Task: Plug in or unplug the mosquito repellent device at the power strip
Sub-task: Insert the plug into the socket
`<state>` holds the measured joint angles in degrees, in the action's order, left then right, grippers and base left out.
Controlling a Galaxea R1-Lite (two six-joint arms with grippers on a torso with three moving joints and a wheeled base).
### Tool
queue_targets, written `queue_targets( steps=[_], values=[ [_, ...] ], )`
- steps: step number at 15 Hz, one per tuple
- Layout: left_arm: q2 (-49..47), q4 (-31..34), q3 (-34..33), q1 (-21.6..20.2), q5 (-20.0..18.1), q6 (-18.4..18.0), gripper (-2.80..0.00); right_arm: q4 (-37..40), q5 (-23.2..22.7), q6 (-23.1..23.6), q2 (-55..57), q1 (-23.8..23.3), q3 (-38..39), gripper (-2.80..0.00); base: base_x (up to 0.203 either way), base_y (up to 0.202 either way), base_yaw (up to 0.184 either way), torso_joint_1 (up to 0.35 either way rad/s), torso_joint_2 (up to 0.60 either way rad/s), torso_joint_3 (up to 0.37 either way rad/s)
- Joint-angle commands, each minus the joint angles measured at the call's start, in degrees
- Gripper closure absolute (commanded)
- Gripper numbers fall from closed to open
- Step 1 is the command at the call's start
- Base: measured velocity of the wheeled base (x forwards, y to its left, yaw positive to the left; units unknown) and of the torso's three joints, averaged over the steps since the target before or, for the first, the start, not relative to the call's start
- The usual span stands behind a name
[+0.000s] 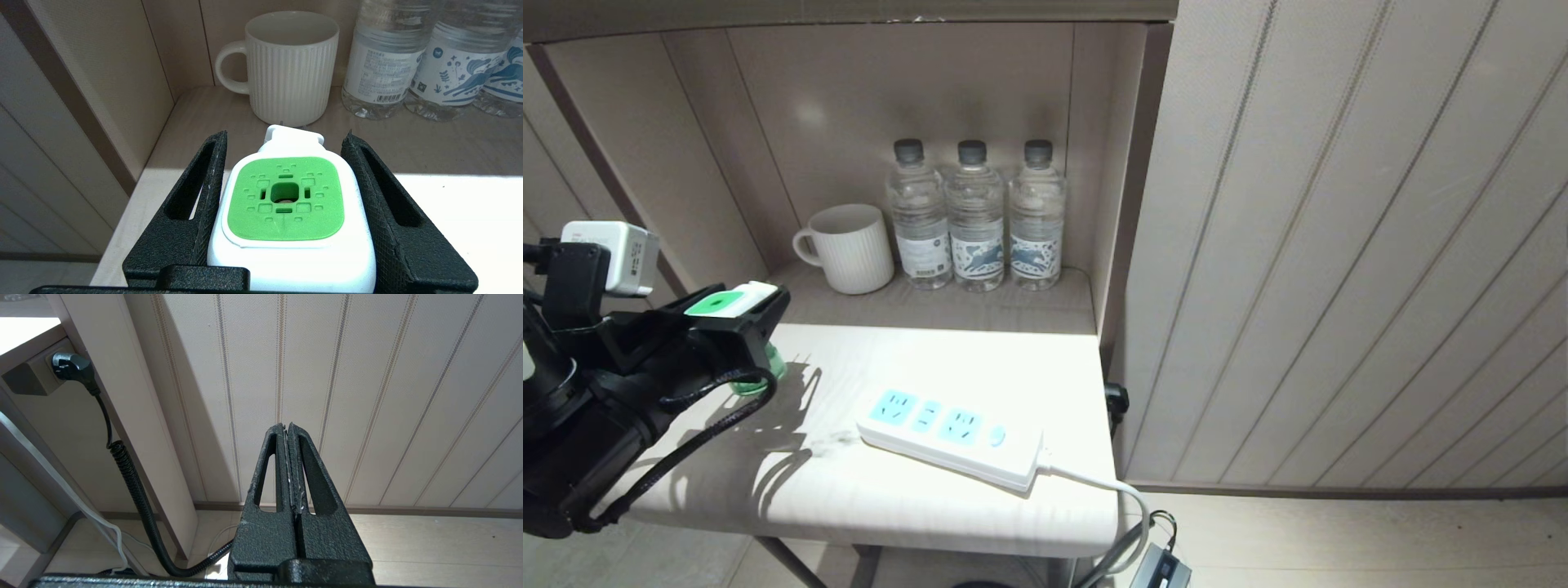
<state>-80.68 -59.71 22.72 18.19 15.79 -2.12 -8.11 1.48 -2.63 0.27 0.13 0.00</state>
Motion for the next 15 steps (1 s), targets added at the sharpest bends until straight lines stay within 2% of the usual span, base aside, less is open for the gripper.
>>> queue_targets(
  steps=[1,6,15],
  values=[
    [-2.46,-1.51,-0.80,0.00,0.22,0.05,0.00,-0.07,0.01,0.00,0.00,0.04,0.00,0.00,0.000,0.000,0.000,0.000,0.00,0.000],
    [-6.07,-9.76,-3.99,-0.05,4.11,0.09,0.00,-0.07,0.01,0.00,0.00,0.04,0.00,0.00,0.000,0.000,0.000,0.000,0.00,0.000],
    [-14.65,-18.42,-3.62,-1.49,4.46,-0.80,0.00,-0.07,0.01,0.00,0.00,0.04,0.00,0.00,0.000,0.000,0.000,0.000,0.00,0.000]
  ],
)
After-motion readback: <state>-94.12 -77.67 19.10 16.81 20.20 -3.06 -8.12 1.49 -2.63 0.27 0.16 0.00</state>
